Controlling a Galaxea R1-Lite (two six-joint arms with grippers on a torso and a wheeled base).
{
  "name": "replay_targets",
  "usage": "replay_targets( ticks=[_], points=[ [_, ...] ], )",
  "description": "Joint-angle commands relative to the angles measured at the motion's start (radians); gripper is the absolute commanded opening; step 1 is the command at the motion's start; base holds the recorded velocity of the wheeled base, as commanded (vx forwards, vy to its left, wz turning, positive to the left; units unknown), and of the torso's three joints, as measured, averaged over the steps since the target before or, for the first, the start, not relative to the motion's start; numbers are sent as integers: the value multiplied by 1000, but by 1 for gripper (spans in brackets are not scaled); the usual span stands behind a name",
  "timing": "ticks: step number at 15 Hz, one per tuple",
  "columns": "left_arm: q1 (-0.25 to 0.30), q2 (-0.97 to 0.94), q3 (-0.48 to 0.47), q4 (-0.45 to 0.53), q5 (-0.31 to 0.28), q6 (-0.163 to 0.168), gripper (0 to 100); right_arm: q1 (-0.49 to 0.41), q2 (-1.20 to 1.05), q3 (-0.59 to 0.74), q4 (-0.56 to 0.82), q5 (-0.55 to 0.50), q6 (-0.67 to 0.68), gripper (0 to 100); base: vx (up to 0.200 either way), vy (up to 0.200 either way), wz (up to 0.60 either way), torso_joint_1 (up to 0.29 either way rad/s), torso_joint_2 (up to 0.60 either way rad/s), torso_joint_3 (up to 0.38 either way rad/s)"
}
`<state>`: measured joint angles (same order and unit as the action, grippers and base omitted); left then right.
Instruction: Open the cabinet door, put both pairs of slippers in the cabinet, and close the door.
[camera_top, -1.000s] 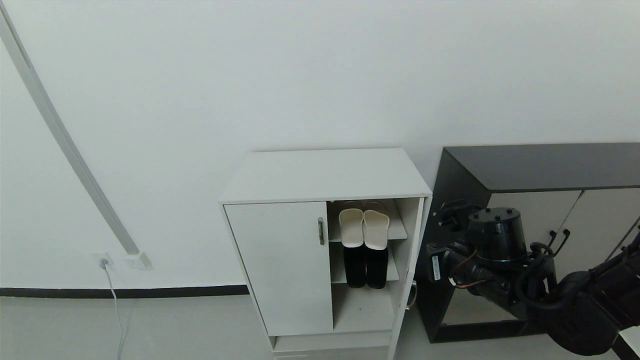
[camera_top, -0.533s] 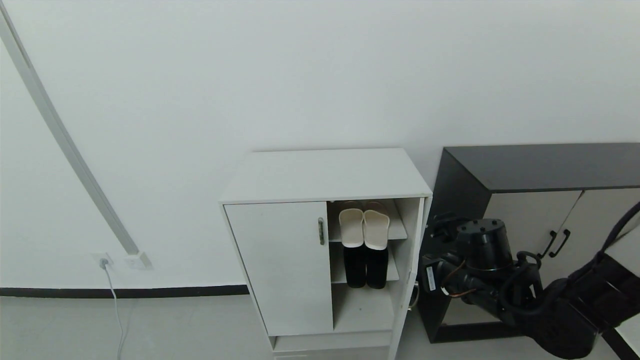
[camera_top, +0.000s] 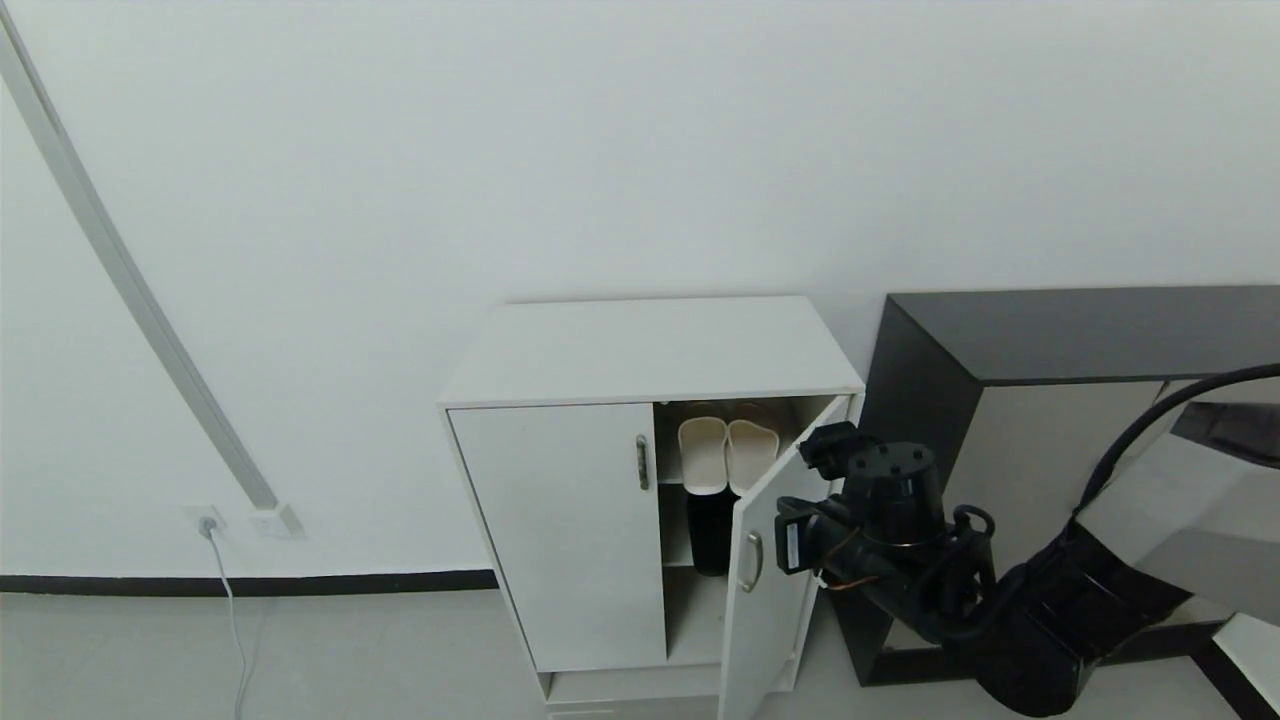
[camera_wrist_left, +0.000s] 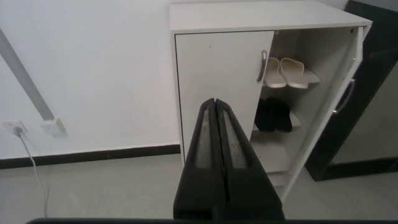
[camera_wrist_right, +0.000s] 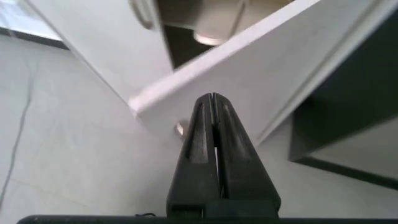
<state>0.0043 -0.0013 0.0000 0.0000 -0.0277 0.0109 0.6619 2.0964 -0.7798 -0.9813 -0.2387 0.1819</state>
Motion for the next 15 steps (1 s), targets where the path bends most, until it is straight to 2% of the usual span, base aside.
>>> replay_targets(
  ticks=[1, 3, 4, 5, 11, 15],
  points=[
    [0, 1, 0, 0, 0, 0, 0, 5, -7, 53, -71, 59, 2, 0, 0, 0, 0, 0, 0, 0],
    [0, 1, 0, 0, 0, 0, 0, 4, -29, 142, -165, 159, 1, 0, 0, 0, 0, 0, 0, 0],
    [0, 1, 0, 0, 0, 0, 0, 4, -30, 177, -189, 168, 1, 0, 0, 0, 0, 0, 0, 0],
    [0, 1, 0, 0, 0, 0, 0, 4, -32, 206, -203, 170, 1, 0, 0, 0, 0, 0, 0, 0],
    [0, 1, 0, 0, 0, 1, 0, 8, -30, 312, -289, 171, -4, 0, 200, 0, 0, 2, 4, 3],
    [0, 1, 0, 0, 0, 0, 0, 13, -15, 306, -295, 171, -6, 0, 0, 0, 0, 0, 0, 0]
  ],
)
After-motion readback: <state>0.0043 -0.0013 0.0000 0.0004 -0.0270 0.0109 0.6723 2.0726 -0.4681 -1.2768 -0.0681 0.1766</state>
